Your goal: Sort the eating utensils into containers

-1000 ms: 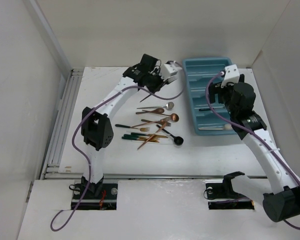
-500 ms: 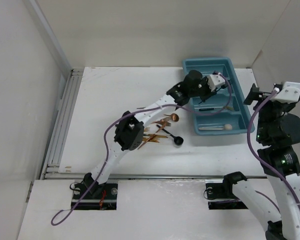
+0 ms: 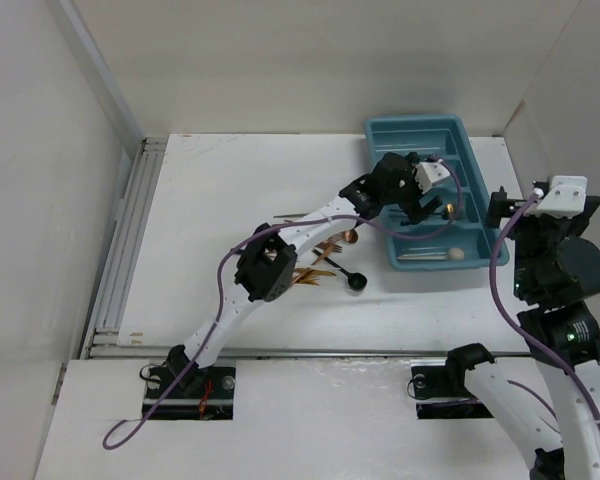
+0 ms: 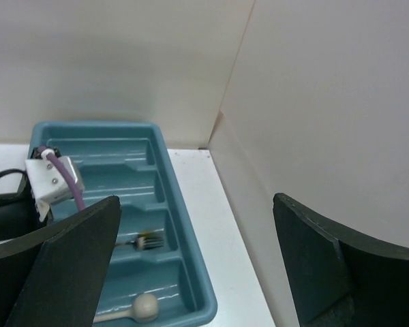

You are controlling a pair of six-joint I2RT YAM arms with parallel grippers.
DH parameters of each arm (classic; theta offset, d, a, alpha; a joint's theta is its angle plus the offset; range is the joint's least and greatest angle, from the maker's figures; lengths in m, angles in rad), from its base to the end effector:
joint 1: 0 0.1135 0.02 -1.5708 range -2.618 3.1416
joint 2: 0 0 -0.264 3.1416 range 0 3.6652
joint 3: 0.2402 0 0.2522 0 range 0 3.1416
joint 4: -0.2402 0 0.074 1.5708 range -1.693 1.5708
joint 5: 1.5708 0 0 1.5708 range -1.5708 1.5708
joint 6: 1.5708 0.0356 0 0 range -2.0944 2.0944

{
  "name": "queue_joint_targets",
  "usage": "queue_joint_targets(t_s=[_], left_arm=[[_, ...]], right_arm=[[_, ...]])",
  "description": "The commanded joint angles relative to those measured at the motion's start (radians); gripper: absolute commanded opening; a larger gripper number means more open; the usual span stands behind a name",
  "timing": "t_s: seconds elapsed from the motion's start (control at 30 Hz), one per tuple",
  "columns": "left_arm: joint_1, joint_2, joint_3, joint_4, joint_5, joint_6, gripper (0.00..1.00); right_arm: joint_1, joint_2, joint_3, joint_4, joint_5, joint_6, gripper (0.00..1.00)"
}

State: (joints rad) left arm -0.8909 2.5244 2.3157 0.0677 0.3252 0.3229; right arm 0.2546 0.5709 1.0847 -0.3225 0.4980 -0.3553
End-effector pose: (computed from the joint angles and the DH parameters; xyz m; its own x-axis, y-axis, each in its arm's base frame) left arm 0.3646 -0.4691 0.2591 0.2131 0.2146 -0.9532 0.9154 0.2970 0.2716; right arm 0.0866 0.0050 0.4488 0.0916 -0.2919 -0.9520 0.2821 0.9245 -0.2564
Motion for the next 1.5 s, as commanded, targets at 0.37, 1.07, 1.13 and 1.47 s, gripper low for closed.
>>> queue_joint_targets(t_s=[0.37, 1.07, 1.13, 1.47], left_arm=[[0.225, -0.611, -0.408, -0.388, -0.220, 0.048, 0.78], [0.572, -0.741, -1.119, -0.660, -0.206, 0.855, 0.76], [0.572, -0.713, -1.128, -0.619, -0.230, 0.837, 0.76], [0.497, -0.656, -1.224, -0.591, -0.198, 0.819, 0.27]], right_arm=[[0.003, 0.268, -0.015, 0.014, -0.151, 0.353, 0.93], [0.193, 0.379, -0.131, 0.140, -0.096, 0.334, 0.95], [0.202, 0.379, -0.140, 0.140, -0.081, 0.334, 0.95], [0.202, 0.348, -0.121, 0.106, 0.004, 0.311, 0.95]])
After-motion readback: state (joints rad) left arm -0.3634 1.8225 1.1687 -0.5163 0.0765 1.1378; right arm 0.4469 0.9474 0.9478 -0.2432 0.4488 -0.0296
